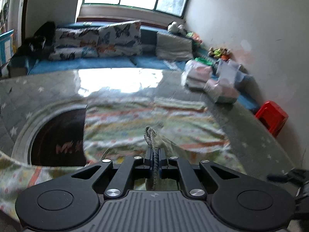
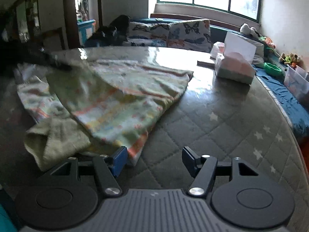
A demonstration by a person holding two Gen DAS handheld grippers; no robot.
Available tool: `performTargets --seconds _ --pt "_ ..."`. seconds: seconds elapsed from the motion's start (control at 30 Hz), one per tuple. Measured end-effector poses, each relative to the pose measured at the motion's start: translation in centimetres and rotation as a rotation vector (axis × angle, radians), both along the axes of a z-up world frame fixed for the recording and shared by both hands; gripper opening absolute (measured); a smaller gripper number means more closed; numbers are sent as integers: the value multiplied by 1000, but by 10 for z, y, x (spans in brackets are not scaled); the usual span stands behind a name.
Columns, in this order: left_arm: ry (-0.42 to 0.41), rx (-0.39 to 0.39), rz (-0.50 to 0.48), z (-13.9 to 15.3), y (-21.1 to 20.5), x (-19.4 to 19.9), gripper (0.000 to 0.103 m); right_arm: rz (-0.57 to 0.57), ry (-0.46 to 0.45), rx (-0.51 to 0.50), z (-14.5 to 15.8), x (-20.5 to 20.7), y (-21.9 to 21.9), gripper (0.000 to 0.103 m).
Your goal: Fold clothes
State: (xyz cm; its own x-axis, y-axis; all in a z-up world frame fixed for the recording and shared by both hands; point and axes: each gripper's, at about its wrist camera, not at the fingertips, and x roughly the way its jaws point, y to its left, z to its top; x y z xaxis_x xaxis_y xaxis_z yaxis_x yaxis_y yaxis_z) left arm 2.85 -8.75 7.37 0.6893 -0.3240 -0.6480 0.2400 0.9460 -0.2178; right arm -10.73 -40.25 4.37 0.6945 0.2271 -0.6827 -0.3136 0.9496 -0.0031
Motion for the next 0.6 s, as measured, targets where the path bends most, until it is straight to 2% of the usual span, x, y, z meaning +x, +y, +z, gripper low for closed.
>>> performTargets --seconds 0.13,0.23,0.3,0.37,0.53,0.6 --pt "42 16 22 -18 6 5 9 31 -48 4 12 13 6 57" --pt "64 20 35 -28 10 7 10 70 -46 14 11 31 17 46" --pt "70 26 39 -32 12 7 12 95 -31 11 5 41 25 34" --pt "76 33 44 -36 13 7 12 118 -15 7 -1 46 32 29" --pt "85 57 66 -45 19 10 12 133 18 -75 -18 46 40 24" --pt "81 53 75 -45 23 10 12 135 17 -71 -14 46 38 24"
